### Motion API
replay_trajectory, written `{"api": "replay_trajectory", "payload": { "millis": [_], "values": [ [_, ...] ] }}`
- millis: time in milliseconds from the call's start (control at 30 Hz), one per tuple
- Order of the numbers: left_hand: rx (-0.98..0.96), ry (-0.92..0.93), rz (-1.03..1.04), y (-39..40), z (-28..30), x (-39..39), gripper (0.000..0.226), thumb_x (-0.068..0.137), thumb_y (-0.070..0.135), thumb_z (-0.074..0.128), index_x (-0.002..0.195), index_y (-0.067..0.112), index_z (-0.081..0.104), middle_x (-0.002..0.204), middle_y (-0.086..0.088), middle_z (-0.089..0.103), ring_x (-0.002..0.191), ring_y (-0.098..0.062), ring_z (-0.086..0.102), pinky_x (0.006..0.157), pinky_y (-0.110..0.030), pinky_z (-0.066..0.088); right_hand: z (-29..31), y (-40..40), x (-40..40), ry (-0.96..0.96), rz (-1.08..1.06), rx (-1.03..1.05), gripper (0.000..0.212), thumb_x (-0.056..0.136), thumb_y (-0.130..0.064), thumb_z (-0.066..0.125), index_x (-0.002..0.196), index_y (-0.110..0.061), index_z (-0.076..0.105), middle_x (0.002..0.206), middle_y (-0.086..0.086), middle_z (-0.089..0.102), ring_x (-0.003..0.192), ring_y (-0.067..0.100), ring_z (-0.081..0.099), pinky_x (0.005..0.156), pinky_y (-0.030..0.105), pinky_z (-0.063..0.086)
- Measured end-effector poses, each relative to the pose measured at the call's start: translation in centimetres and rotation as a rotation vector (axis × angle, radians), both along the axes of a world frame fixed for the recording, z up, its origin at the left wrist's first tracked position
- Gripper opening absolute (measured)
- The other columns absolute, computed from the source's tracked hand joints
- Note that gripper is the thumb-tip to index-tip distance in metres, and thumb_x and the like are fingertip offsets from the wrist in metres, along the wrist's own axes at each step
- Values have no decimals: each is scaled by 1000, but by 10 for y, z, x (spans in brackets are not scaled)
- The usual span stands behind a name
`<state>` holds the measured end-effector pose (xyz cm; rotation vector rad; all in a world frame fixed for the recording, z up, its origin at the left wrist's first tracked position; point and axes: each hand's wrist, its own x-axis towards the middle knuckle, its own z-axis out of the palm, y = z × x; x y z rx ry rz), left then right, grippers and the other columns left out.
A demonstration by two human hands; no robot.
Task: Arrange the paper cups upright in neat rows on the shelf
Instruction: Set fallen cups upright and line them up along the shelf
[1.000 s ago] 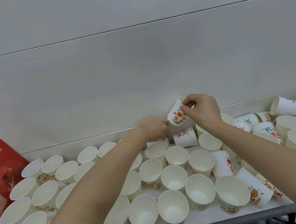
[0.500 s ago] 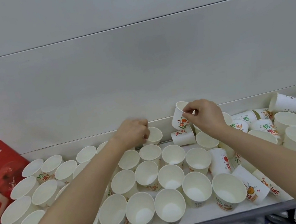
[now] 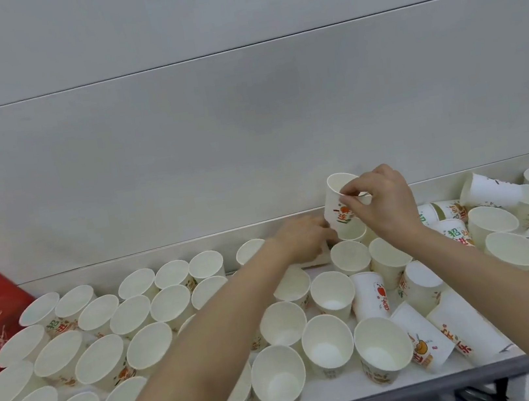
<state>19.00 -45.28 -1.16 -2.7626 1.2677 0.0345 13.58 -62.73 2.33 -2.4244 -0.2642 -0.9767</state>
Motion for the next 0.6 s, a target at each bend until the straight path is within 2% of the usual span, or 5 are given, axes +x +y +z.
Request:
{"api": "replay_trajectory", "payload": {
  "millis": [100,233,367,500,600],
  "values": [
    [129,-84,-36,-16,-5,5,50,91,20,59,136,39,52,140,7,48,128,-21,41,96,-37,46,-3,-13,-4,-23,-8,5,7,74,-16,79,77,-14,73,72,-1,68,77,28,54,72,46,42],
    [206,-132,-63,-16,1,9,29,89,22,64,117,28,65,124,4,60,119,-23,49,88,-35,48,-7,-18,-6,-28,17,34,7,75,-14,78,79,-14,72,73,-1,68,76,26,54,72,45,42],
    [108,-95,30,0,16,8,11,86,27,66,97,25,69,98,-3,67,100,-26,59,70,-31,44,-1,-17,-7,1,73,113,7,78,-14,76,82,-17,72,76,-4,67,79,21,53,77,40,42],
    [-22,-189,148,34,19,-7,14,89,33,61,97,26,70,97,1,68,95,-22,61,68,-28,42,6,-9,-4,117,134,274,8,80,-12,73,87,-16,74,83,-6,65,85,16,56,83,34,45],
    [-106,-254,219,51,9,-19,17,91,35,59,97,25,70,96,4,69,94,-21,61,63,-26,35,7,3,2,191,197,239,9,81,-11,72,88,-15,74,86,-4,68,83,13,55,83,36,47]
  ]
}}
